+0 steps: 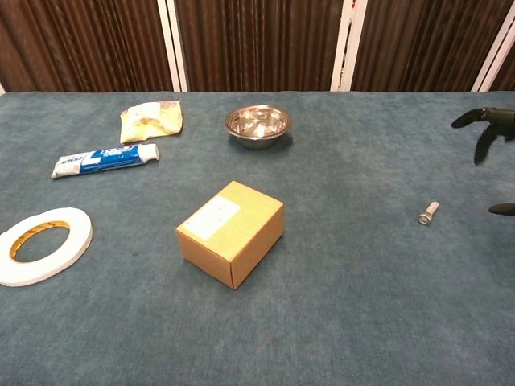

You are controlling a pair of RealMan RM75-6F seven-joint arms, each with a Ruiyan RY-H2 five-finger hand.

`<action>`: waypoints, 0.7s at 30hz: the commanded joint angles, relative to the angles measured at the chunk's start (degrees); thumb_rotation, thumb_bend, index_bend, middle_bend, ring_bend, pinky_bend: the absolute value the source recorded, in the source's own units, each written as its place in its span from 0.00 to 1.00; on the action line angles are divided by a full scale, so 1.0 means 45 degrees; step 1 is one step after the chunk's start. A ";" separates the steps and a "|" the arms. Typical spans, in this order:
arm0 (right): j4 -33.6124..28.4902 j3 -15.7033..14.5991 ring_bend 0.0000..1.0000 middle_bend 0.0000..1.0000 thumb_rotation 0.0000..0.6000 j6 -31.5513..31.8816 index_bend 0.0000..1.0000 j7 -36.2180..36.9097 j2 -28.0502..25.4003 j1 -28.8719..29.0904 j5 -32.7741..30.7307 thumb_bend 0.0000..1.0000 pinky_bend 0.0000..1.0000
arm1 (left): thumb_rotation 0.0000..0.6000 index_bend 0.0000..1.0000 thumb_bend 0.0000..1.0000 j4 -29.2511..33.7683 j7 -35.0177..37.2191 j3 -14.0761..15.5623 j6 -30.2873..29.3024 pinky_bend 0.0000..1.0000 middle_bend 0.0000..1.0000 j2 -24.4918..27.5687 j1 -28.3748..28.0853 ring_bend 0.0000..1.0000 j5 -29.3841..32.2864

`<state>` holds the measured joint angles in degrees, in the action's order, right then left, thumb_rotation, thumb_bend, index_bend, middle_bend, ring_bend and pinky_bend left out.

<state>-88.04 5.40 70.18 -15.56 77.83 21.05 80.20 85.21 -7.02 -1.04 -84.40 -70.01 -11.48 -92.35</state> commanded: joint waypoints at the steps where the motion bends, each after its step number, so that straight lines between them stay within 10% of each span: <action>1: -0.0165 0.0163 0.68 0.85 1.00 -0.0612 0.36 -0.0560 -0.0180 0.0306 -0.0526 0.28 0.64 | 1.00 0.31 0.46 -0.0012 -0.0078 0.0023 0.0115 0.54 0.25 -0.0008 -0.0036 0.37 0.0034; 21: 0.1464 0.0676 0.82 0.97 1.00 -0.3105 0.56 -0.2713 0.1119 0.2117 -0.3123 0.34 0.79 | 1.00 0.31 0.46 0.0012 0.0053 0.0005 0.0050 0.54 0.25 0.0045 -0.0011 0.37 0.0052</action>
<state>-81.96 8.46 56.48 -27.56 82.42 30.24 66.44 85.26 -6.78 -1.02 -84.17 -69.82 -11.53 -92.11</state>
